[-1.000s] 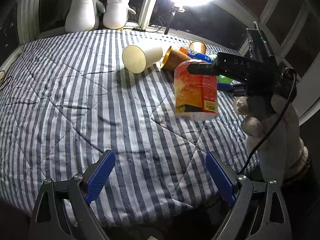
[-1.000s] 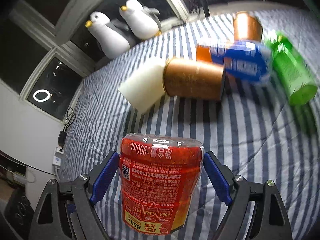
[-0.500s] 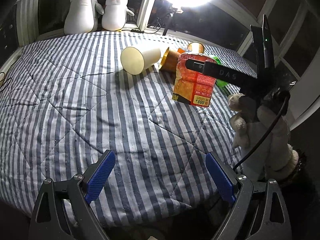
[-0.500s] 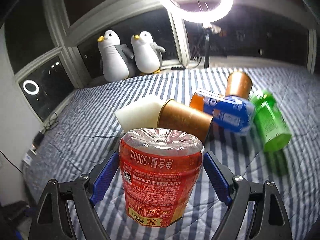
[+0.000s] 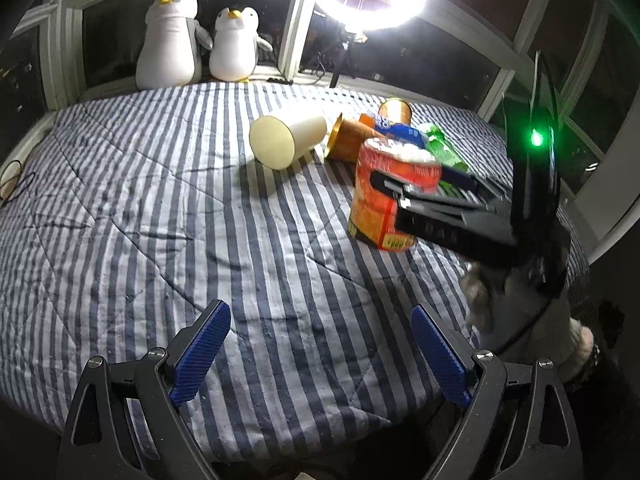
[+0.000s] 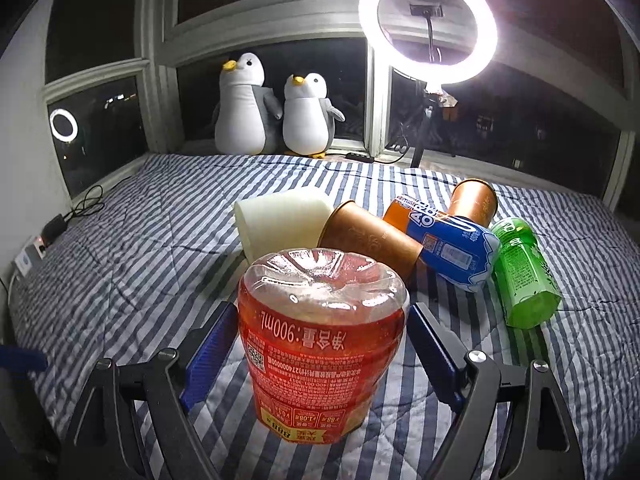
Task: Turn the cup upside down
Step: 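Grasp the red jar with the right tool while the left tool releases it, then lower the red jar upright onto the sheet and open the right tool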
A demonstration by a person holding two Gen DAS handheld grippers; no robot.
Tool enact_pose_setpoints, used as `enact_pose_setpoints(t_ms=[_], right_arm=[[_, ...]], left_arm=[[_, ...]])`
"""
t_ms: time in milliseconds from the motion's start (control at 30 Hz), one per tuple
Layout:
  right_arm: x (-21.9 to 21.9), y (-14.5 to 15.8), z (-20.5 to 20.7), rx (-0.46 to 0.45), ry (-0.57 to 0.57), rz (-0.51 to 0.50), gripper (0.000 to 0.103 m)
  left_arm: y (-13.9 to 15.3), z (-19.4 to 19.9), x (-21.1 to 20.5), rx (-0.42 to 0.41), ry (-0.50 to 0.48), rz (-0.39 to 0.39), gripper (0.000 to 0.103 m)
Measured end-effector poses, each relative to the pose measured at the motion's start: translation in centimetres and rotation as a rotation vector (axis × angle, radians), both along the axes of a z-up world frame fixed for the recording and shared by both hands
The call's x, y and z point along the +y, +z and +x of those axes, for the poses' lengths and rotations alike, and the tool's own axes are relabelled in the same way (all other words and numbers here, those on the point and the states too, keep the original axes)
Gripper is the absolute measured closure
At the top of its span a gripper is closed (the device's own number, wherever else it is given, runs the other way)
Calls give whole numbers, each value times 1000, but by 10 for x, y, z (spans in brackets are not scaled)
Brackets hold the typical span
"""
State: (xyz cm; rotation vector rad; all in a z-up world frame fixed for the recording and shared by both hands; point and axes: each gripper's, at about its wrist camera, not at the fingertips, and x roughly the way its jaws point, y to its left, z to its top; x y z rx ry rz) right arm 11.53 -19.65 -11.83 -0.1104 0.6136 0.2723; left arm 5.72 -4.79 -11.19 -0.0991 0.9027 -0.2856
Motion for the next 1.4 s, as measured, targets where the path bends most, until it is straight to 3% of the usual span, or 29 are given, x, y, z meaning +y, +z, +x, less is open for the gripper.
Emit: enact_pose_setpoints(t_ms=[800, 933, 1233, 1400], right_arm=[[3, -3, -28, 18, -9, -18, 20], [-2, 2, -35, 15, -25, -5, 16], [-12, 6, -62, 103, -56, 28, 16], [-12, 19, -87, 100, -68, 60, 16]], left_arm=[[15, -9, 2, -93, 37, 36, 9], [16, -7, 4, -104, 47, 43, 5], [15, -3, 9, -124, 86, 88, 4], [27, -8, 15, -206, 143, 116, 2]])
